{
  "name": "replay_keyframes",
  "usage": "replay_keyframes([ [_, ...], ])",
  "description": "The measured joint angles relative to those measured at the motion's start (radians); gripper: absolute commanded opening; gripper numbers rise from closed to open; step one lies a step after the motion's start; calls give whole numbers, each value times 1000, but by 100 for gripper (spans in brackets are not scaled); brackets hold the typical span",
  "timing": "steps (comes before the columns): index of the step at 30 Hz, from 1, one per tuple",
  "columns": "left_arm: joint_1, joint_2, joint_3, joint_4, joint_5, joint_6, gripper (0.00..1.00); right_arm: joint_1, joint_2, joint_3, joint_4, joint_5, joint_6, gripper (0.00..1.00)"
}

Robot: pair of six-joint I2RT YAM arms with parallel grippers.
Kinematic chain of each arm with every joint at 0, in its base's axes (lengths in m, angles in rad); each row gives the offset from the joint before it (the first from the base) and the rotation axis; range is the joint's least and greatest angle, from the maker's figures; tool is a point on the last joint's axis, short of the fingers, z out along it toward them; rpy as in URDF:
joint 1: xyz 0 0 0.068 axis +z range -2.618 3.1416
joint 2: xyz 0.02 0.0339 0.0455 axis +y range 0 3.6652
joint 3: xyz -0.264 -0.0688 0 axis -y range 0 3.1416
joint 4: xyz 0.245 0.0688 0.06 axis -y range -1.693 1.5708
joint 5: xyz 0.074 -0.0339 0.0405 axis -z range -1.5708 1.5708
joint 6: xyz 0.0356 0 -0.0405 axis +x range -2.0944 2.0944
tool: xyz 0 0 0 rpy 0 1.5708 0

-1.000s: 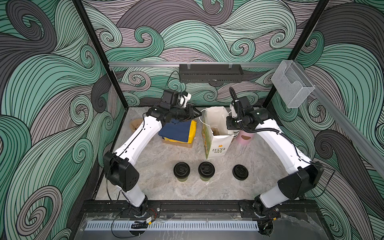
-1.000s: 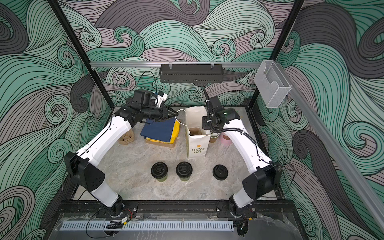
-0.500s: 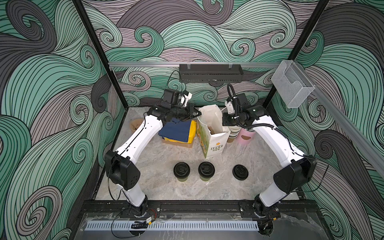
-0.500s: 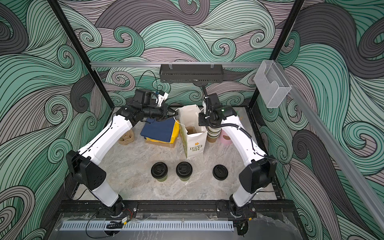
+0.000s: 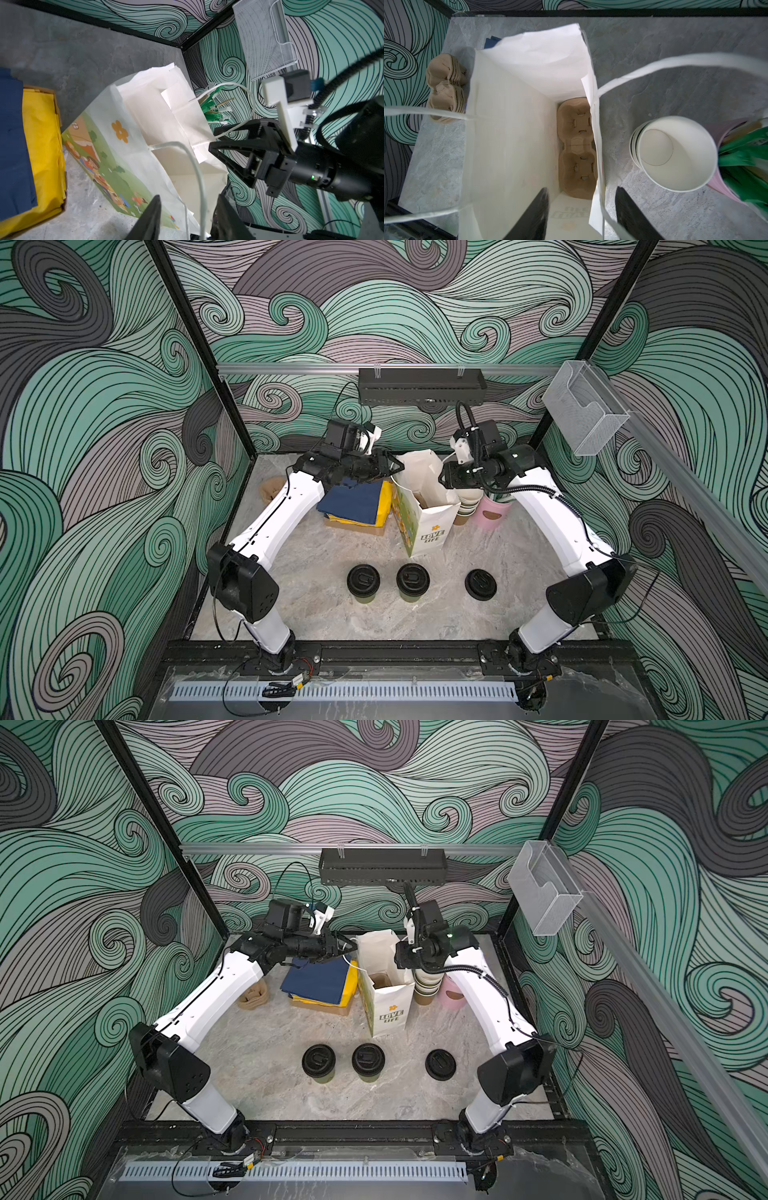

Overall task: Pack the takeout coffee
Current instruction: 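Release the bag rim with the left gripper while the right moves toward the cups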

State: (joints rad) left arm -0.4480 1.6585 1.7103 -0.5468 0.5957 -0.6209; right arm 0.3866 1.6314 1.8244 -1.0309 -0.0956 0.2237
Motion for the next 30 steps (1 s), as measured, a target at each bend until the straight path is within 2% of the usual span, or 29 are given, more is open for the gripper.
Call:
replay_keyframes([
  [3, 1, -29, -12, 3, -24, 3, 75, 0, -61, 17, -68, -7, -5, 56],
  [6, 1, -85, -47, 21, -92, -1, 83, 15, -134, 41, -130, -21, 0, 56],
  [9, 3, -165, -113, 47, -178, -11, 84, 95, -208, 51, -164, -12, 5, 56],
  [13, 14, -244, -173, 53, -289, -38, 84, 291, -259, 52, -198, 22, 34, 59],
  [18, 27, -384, -321, 50, -423, -97, 84, 509, -269, -16, -219, 121, 116, 61],
  [26, 29, -624, -587, 58, -517, -171, 84, 739, -235, -188, -226, 199, 301, 64],
  [28, 29, -668, -651, 72, -519, -182, 84, 759, -232, -241, -226, 210, 347, 67],
  [30, 29, -707, -713, 82, -521, -189, 84, 761, -224, -288, -228, 224, 400, 81],
])
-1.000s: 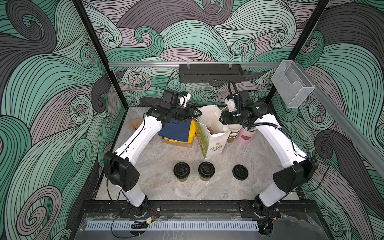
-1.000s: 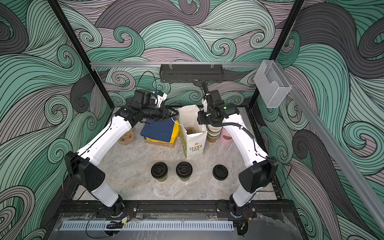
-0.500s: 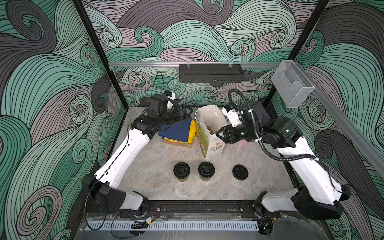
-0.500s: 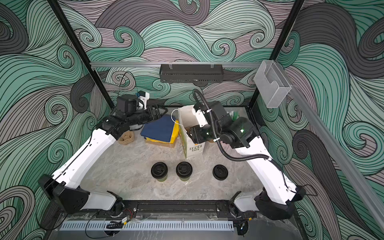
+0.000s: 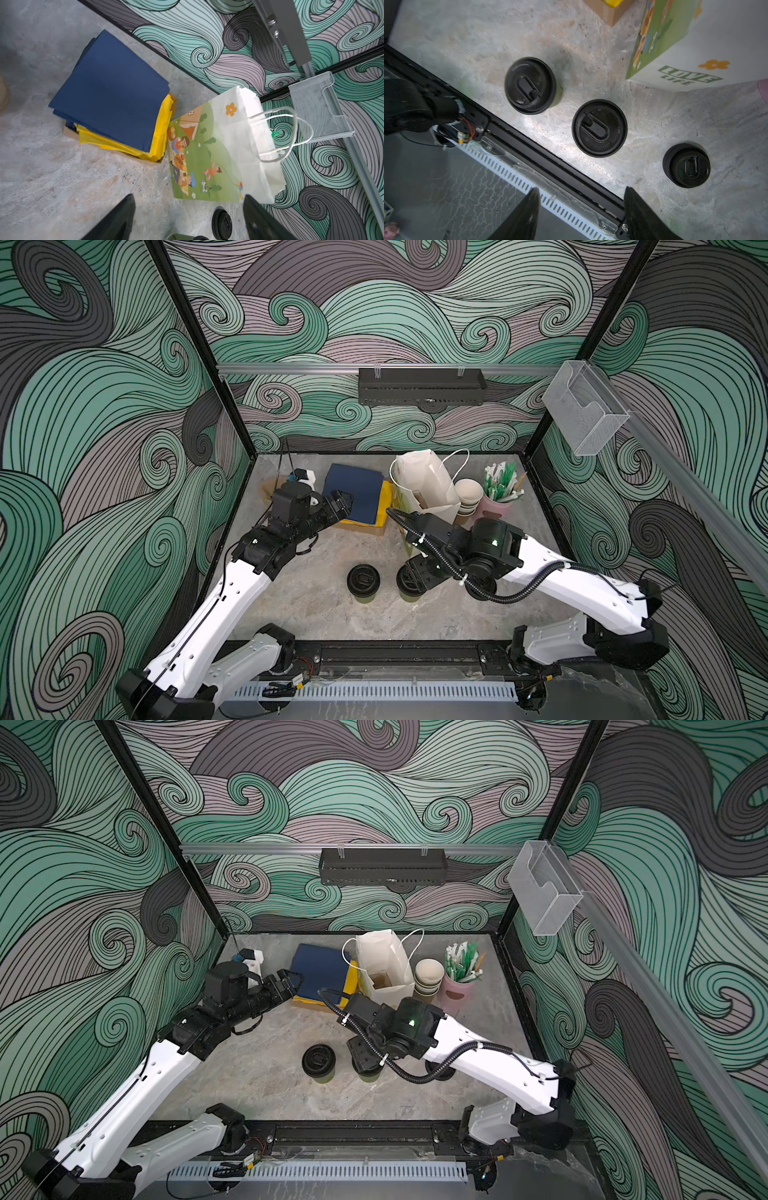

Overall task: Pack the takeout coffee
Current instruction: 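Release the bag rim with the left gripper while the right moves toward the cups, then lower the right gripper onto the middle green coffee cup and grasp it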

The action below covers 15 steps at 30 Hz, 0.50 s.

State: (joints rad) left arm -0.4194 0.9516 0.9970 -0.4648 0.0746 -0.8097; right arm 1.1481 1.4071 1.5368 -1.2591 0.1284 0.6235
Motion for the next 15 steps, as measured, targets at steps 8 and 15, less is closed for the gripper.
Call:
replay_keyframes([
  [8, 0, -111, -95, 10, -8, -33, 85, -2, 38, -72, 18, -7, 127, 89],
  [15, 0, -90, -85, 36, -39, -33, 85, -35, 140, -74, 37, -23, 155, 90],
])
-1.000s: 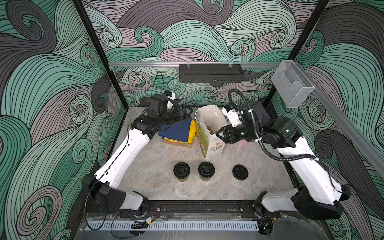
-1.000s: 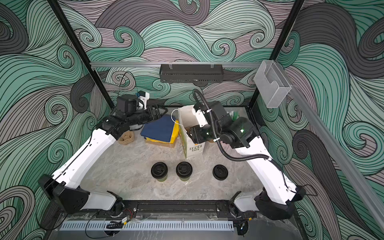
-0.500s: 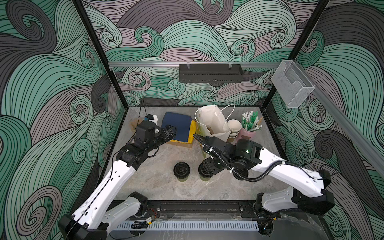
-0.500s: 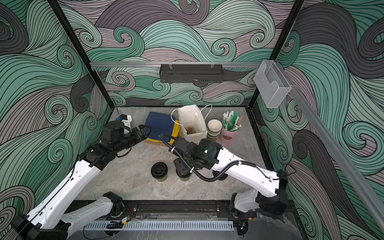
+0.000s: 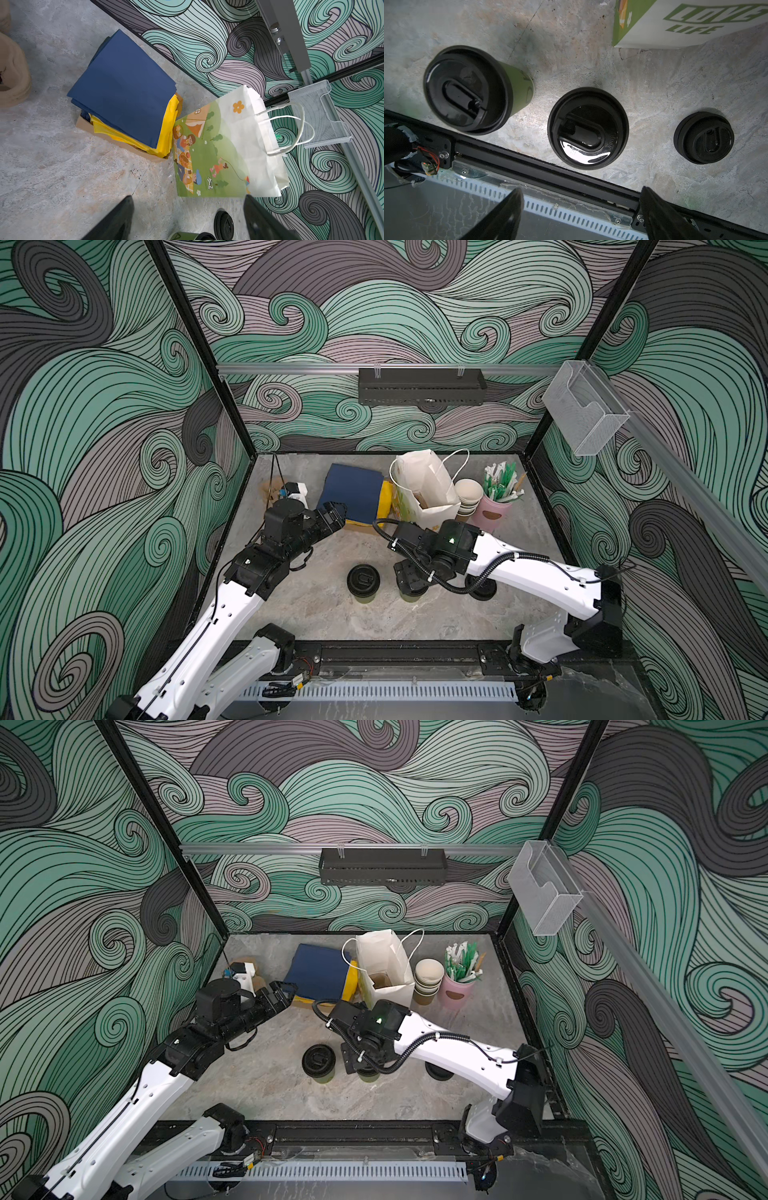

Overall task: Pack the takeout coffee
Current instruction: 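Lower the right gripper onto the middle green coffee cup and grasp it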

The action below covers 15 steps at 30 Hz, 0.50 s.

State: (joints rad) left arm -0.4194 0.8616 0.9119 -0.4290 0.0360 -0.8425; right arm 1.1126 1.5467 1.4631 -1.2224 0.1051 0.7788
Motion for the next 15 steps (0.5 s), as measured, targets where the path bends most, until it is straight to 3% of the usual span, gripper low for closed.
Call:
replay_keyframes([
  [8, 0, 76, 31, 24, 1, 2, 85, -24, 51, -5, 11, -5, -2, 93],
  [15, 0, 77, 38, 26, 2, 5, 85, -34, 102, -5, 15, -10, -13, 89],
])
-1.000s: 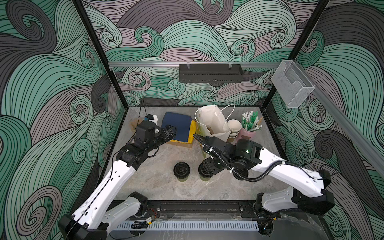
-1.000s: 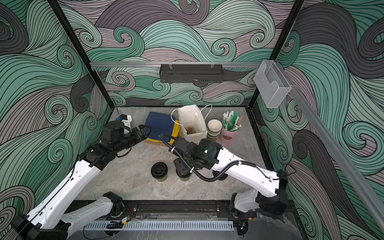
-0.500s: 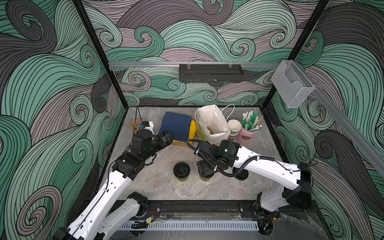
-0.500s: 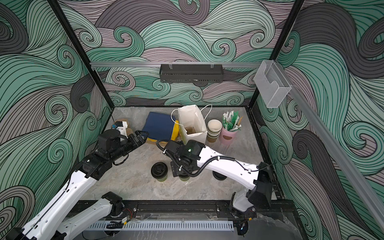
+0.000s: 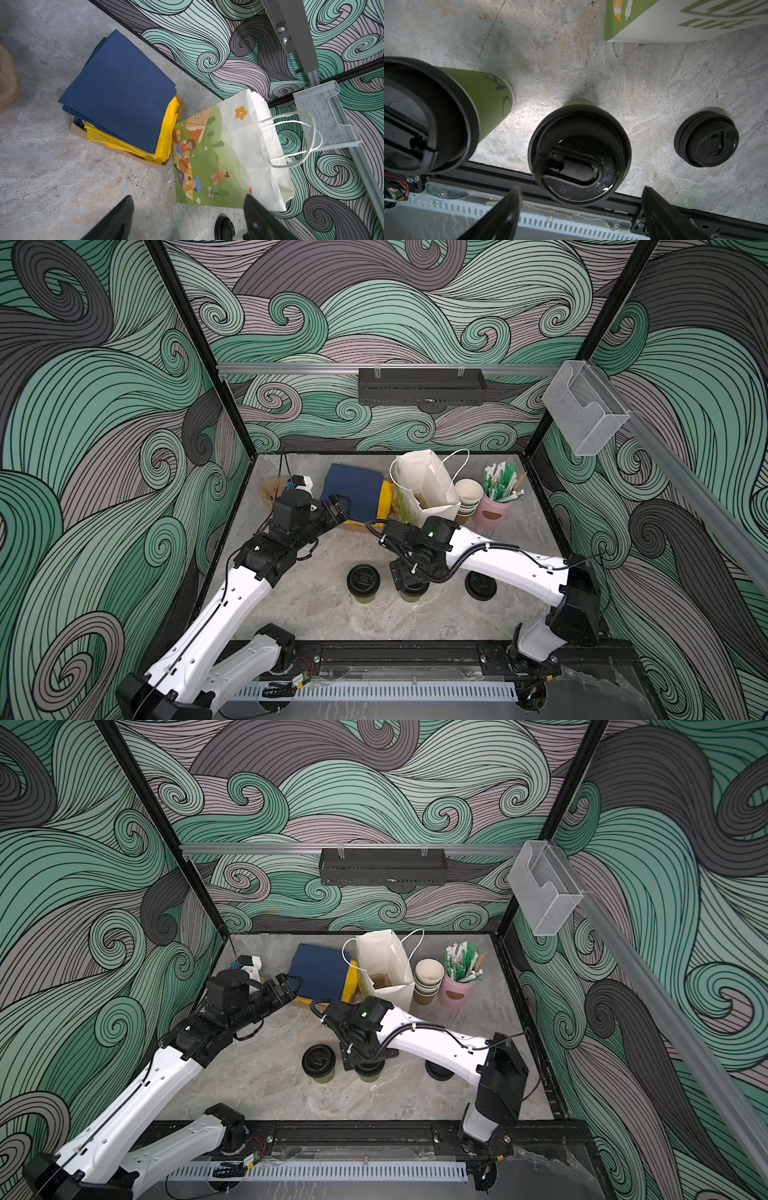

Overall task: Pack the takeout coffee
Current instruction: 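Lower the right gripper onto the middle green coffee cup and grasp it, then carry the green cup above the bag with the right while the left grasps the rim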

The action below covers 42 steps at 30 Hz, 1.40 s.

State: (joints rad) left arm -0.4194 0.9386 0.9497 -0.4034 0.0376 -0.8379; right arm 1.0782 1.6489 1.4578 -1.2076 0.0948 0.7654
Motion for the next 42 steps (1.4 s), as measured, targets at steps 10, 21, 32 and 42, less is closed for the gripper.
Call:
replay_keyframes([
  [10, 0, 0, 0, 0, 7, 3, 85, 0, 15, -14, 21, -2, 23, 83],
  [21, 0, 0, 0, 0, 23, 7, 84, 0, 42, -24, 38, 0, 51, 77],
  [32, 0, 0, 0, 0, 42, 8, 84, 0, 50, -34, 52, 2, 79, 78],
  [42, 0, 0, 1, 0, 51, 8, 84, 0, 51, -35, 55, 5, 84, 69],
])
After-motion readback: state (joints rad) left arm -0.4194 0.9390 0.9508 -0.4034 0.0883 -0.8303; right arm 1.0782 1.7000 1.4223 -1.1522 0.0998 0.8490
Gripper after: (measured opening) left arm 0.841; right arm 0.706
